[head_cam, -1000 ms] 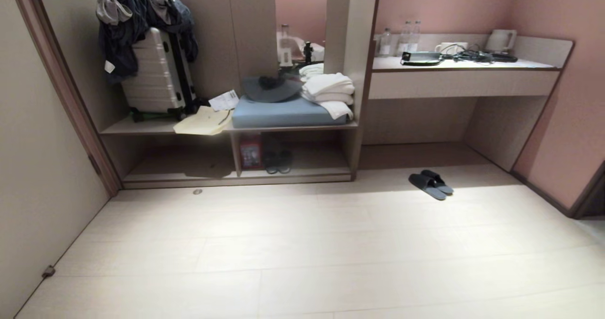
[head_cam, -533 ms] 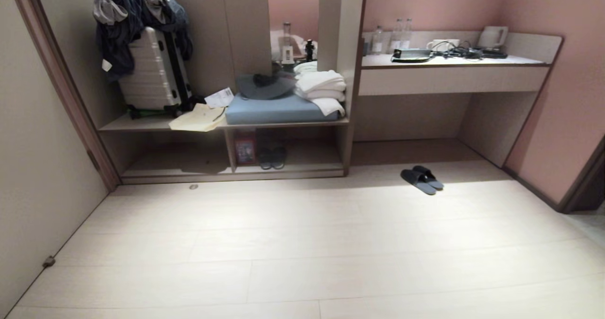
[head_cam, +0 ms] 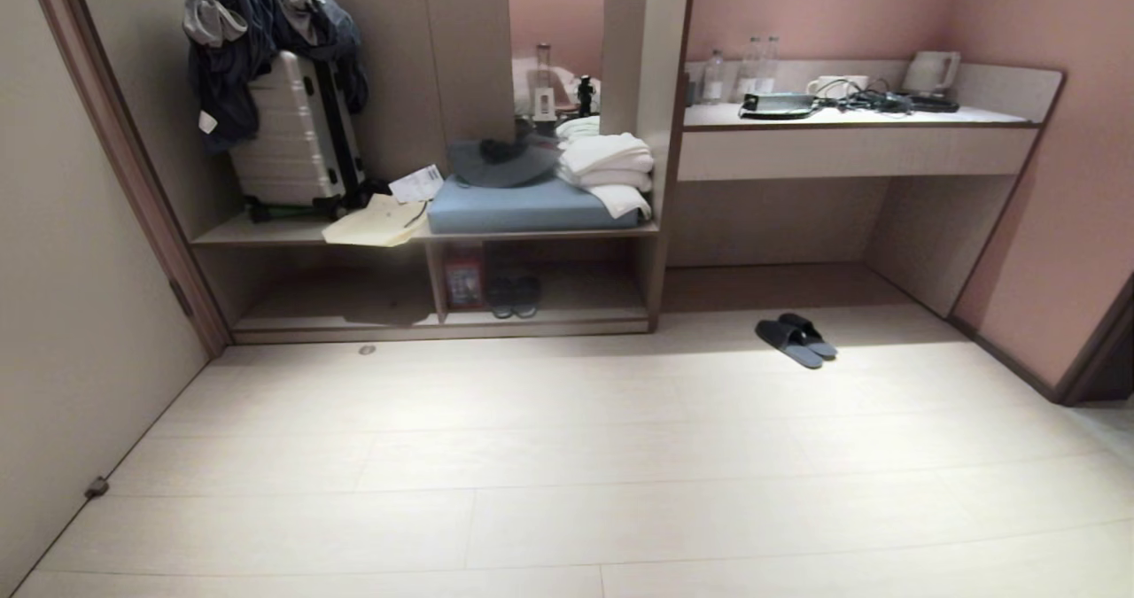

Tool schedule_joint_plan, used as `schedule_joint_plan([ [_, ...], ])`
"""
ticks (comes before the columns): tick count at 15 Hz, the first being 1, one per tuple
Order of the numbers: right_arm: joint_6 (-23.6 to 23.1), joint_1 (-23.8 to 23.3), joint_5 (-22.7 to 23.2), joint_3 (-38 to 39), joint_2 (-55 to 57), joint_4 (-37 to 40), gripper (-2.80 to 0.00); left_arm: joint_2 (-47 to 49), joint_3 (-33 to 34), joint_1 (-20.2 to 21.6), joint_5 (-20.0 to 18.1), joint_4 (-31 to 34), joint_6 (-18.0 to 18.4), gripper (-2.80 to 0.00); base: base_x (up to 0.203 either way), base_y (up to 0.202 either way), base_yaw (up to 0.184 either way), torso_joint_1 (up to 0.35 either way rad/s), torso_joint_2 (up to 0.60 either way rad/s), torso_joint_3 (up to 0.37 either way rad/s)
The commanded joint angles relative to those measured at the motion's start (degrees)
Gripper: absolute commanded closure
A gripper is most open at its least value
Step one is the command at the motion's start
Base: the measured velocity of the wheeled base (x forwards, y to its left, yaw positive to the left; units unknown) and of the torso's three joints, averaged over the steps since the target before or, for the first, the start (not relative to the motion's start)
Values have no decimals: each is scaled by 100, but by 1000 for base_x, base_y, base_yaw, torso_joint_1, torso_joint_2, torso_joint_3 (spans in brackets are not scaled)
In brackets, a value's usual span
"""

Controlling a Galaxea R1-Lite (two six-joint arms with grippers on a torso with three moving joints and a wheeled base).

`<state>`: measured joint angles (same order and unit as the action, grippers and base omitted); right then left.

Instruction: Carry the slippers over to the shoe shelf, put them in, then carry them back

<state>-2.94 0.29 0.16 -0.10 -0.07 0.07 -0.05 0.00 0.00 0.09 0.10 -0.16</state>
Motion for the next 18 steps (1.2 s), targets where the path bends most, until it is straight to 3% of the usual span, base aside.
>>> schedule_joint_plan([
  [1, -14, -3, 11, 1, -1, 1, 0, 5, 0, 0, 1, -1, -7, 0, 0, 0, 0, 0, 0, 0],
  [18, -23, -2, 11, 1, -1, 1, 0, 5, 0, 7, 0, -1, -5, 0, 0, 0, 0, 0, 0, 0],
])
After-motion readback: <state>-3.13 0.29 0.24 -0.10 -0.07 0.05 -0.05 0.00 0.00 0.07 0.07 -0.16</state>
